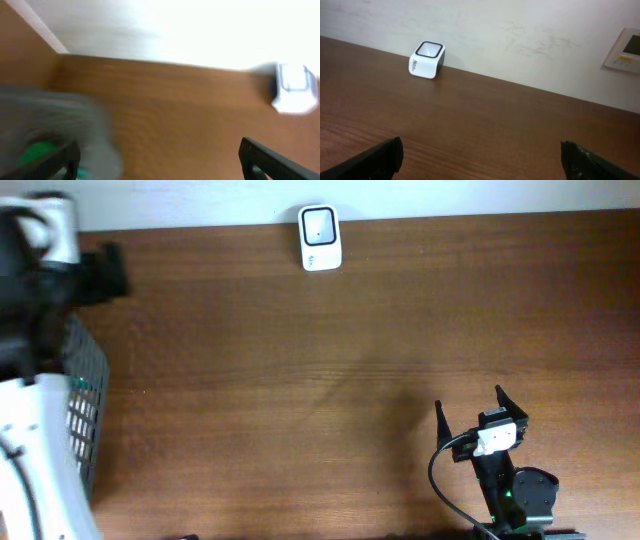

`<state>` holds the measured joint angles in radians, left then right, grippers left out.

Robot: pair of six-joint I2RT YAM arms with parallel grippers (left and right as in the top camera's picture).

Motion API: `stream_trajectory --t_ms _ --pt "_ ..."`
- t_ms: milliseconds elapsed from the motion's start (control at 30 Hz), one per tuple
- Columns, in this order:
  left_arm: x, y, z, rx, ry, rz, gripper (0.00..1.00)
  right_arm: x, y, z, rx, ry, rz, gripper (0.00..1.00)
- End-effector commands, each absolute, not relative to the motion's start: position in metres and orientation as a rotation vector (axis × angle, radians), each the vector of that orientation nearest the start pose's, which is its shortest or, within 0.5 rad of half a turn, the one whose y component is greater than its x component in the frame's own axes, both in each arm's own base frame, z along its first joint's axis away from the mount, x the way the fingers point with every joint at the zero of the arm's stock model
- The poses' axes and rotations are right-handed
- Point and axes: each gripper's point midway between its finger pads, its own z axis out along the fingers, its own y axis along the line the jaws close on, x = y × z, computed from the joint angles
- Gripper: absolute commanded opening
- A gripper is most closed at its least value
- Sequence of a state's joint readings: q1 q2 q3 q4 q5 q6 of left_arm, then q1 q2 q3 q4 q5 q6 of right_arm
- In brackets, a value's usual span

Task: Scan the item barcode
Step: 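Reach the left gripper into the basket toward the green-lidded jar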

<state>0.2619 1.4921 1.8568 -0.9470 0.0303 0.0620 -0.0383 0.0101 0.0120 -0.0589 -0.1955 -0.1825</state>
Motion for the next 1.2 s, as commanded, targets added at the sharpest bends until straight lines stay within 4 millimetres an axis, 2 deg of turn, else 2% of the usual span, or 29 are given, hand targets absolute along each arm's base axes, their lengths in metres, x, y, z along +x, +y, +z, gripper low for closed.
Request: stream_trajectory --t_ms 0,133,200,300,433,600,633,800,967,1167 --pt "0.375 0.165 0.396 -0.453 2.085 0.219 0.99 0.244 0.025 0.16 -0.262 1.61 -0.004 0.98" --pt "0.353 0.226 0.379 -0.674 2.089 0.325 0.99 0.244 0.025 0.16 -0.262 1.61 -0.004 0.99" --pt "0.345 0.249 0.368 -0.746 2.098 0.354 0.99 0.244 0.025 0.16 -0.263 1.61 -0.004 0.98" --pt "0.339 0.271 0.354 -0.813 2.11 0.372 0.99 0.244 0.025 0.16 -0.262 1.61 -0.004 0.98" --pt "0.342 0.305 0.306 -0.878 2.215 0.393 0.99 0.244 0.025 0.16 -0.262 1.61 -0.004 0.98" --pt "0.353 0.326 0.247 -0.86 2.369 0.384 0.99 0.244 0.025 0.16 -0.262 1.61 -0.004 0.98" --pt "0.359 0.329 0.23 -0.81 2.422 0.376 0.99 0.244 0.025 0.16 -0.262 1.61 -0.004 0.98" --pt "0.376 0.337 0.185 -0.73 2.511 0.34 0.99 0.244 0.025 0.16 -0.262 1.61 -0.004 0.98" --pt "0.391 0.351 0.151 -0.706 2.535 0.343 0.99 0.244 0.025 0.16 -0.262 1.61 -0.004 0.98" --pt "0.402 0.362 0.125 -0.641 2.56 0.366 0.99 0.244 0.025 0.16 -0.263 1.61 -0.004 0.98"
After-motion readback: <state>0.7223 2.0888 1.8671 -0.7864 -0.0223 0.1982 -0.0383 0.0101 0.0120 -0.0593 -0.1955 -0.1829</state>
